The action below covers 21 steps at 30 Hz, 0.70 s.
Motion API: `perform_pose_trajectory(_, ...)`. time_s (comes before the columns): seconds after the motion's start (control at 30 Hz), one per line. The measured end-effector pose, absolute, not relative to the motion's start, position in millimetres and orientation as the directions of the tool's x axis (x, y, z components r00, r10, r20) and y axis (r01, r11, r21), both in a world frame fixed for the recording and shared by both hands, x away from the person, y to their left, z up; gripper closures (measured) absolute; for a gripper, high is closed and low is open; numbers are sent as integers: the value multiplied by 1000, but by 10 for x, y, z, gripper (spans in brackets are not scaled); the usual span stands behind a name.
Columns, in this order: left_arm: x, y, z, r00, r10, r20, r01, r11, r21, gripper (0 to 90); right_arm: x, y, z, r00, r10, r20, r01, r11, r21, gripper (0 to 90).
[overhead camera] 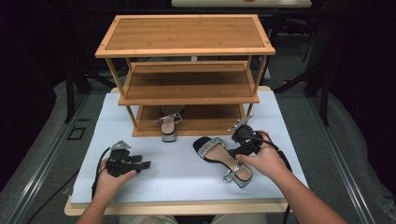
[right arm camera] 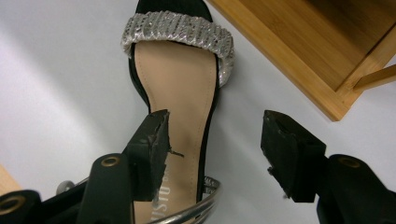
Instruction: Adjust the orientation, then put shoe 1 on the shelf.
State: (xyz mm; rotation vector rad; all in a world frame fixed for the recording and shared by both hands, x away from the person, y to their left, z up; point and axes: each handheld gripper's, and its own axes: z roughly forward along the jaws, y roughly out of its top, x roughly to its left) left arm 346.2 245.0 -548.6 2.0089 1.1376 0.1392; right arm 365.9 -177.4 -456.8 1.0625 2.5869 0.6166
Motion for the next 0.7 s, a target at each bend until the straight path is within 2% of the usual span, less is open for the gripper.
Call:
perform_pose_trajectory(0.53, 3439, 2475, -5451, 583, 762, -281, 666, -251, 702, 436, 3655, -1761, -4551, -700, 711, -61, 595, 630, 499, 416)
perform_pose_trajectory(0.7, 3454, 2490, -5436, 582, 761, -285, 665, -244, 706, 436, 3659, -1702, -4552, -710, 703, -41, 611, 644, 460, 398)
